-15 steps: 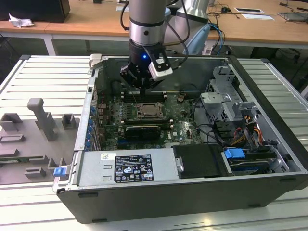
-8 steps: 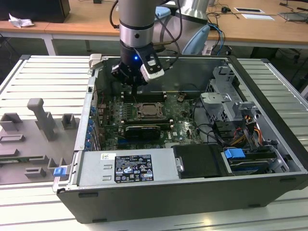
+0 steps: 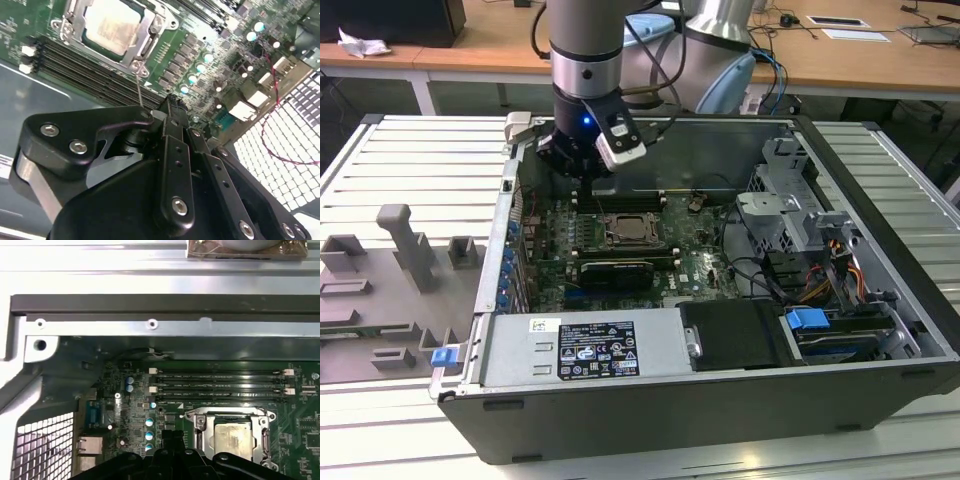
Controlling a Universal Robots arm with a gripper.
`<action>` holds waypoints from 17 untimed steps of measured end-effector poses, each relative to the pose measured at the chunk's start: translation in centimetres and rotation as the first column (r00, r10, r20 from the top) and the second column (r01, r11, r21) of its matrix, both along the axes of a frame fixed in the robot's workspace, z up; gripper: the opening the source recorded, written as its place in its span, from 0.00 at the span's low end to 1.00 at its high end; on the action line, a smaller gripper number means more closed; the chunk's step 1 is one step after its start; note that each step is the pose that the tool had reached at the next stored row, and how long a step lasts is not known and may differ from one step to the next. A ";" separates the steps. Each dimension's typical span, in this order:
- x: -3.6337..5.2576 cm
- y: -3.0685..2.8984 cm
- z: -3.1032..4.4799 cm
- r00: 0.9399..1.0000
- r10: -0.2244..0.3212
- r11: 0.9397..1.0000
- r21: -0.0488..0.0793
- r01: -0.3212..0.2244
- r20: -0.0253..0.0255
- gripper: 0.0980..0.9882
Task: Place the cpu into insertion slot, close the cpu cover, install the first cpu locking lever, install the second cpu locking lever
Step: 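Install the first cpu locking lever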
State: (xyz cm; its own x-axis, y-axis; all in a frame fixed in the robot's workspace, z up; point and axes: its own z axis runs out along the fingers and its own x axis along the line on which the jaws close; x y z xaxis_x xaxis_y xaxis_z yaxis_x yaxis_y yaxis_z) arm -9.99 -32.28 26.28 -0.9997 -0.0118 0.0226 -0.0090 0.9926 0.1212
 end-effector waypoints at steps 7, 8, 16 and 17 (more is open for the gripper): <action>-0.38 1.29 -0.19 1.000 0.011 1.000 -0.001 -0.011 0.001 0.01; -0.38 1.44 -0.25 1.000 0.011 1.000 -0.001 -0.011 0.001 0.01; 0.40 1.50 -0.42 1.000 0.009 1.000 -0.001 -0.009 0.001 0.01; 0.52 1.50 -0.42 1.000 0.009 1.000 -0.001 -0.009 0.001 0.01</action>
